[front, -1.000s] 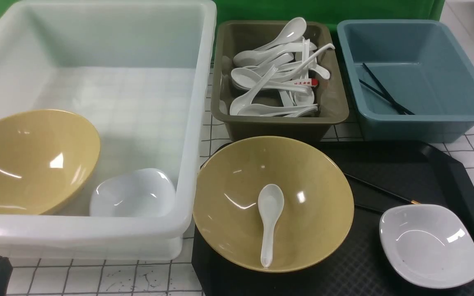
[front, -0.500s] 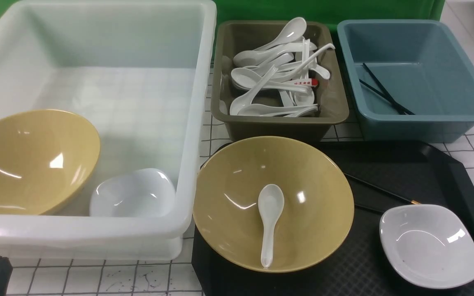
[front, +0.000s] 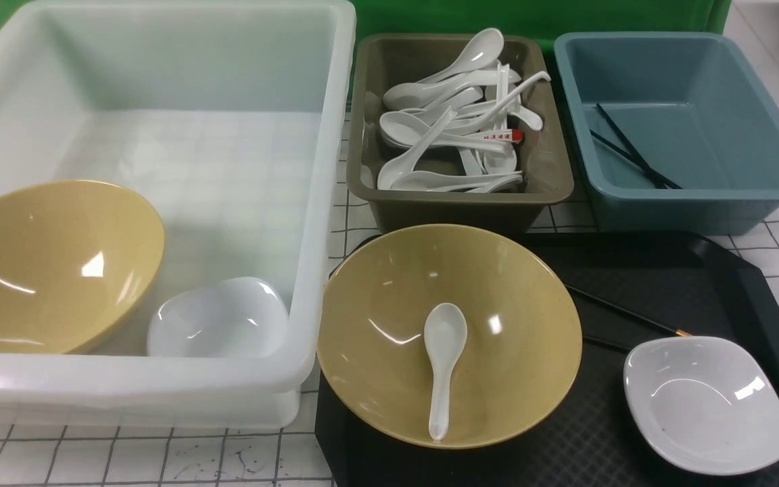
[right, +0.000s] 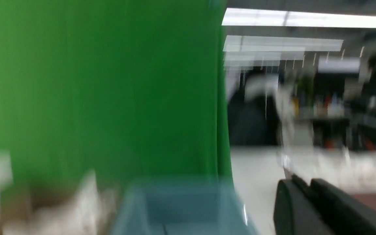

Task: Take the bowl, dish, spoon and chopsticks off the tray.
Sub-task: Use the left arm to grab the soup spoon in the middle

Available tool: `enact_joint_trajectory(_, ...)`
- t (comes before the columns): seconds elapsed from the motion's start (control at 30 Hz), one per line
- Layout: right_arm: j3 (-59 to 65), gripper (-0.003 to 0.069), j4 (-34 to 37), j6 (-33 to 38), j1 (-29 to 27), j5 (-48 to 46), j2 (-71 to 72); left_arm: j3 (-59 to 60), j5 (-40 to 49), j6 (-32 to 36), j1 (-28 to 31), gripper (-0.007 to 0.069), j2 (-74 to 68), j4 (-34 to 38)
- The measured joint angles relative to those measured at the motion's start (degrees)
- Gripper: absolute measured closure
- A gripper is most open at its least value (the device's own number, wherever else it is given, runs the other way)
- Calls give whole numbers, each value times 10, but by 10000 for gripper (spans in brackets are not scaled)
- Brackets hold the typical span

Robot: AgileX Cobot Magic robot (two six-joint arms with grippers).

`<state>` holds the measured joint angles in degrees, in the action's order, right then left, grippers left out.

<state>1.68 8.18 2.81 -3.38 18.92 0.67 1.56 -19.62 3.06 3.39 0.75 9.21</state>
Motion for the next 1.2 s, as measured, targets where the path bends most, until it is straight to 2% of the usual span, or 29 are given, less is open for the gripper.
enact_joint_trajectory(0.13, 0, 552, 6, -141, 0, 154, 0, 0, -192, -31, 0, 636, 0, 2)
enact_joint_trajectory(0.23, 0, 550, 12, -173, 0, 198, 0, -1, -279, -66, 0, 636, 0, 14)
enact_joint_trajectory(0.27, 0, 549, 13, -180, 0, 205, 0, -9, -280, -73, 0, 636, 1, 18)
enact_joint_trajectory(0.33, -10, 549, 15, -182, 0, 181, 0, -56, -195, -76, 0, 636, -1, 21)
enact_joint_trajectory(0.37, -13, 549, 15, -180, 0, 175, 0, -63, -183, -75, 0, 636, -3, 21)
enact_joint_trajectory(0.4, -31, 549, 16, -173, 0, 140, 0, -105, -117, -72, 0, 636, -12, 18)
enact_joint_trajectory(0.5, -126, 549, 15, -119, 0, -7, -9, -269, 98, -45, 0, 636, -92, -5)
enact_joint_trajectory(0.7, -286, 547, 11, 51, 0, -310, -135, -495, 326, -43, 0, 636, -321, 4)
enact_joint_trajectory(0.73, -294, 546, 11, 56, 1, -335, -148, -512, 362, -39, 0, 636, -353, 10)
enact_joint_trajectory(0.83, -316, 545, 10, 76, 6, -436, -193, -579, 488, 0, 0, 636, -455, 63)
enact_joint_trajectory(0.93, -332, 582, 10, 95, 24, -545, -245, -632, 623, 98, -6, 635, -555, 175)
enact_joint_trajectory(1.03, -335, 619, 11, 117, 39, -599, -272, -656, 680, 156, -30, 635, -614, 250)
enact_joint_trajectory(1.13, -335, 624, 12, 155, 65, -655, -301, -683, 723, 209, -111, 633, -685, 305)
enact_joint_trajectory(1.17, -335, 624, 12, 158, 68, -662, -305, -683, 723, 209, -111, 633, -685, 305)
enact_joint_trajectory(1.2, -335, 624, 12, 173, 83, -686, -323, -694, 731, 207, -167, 631, -716, 296)
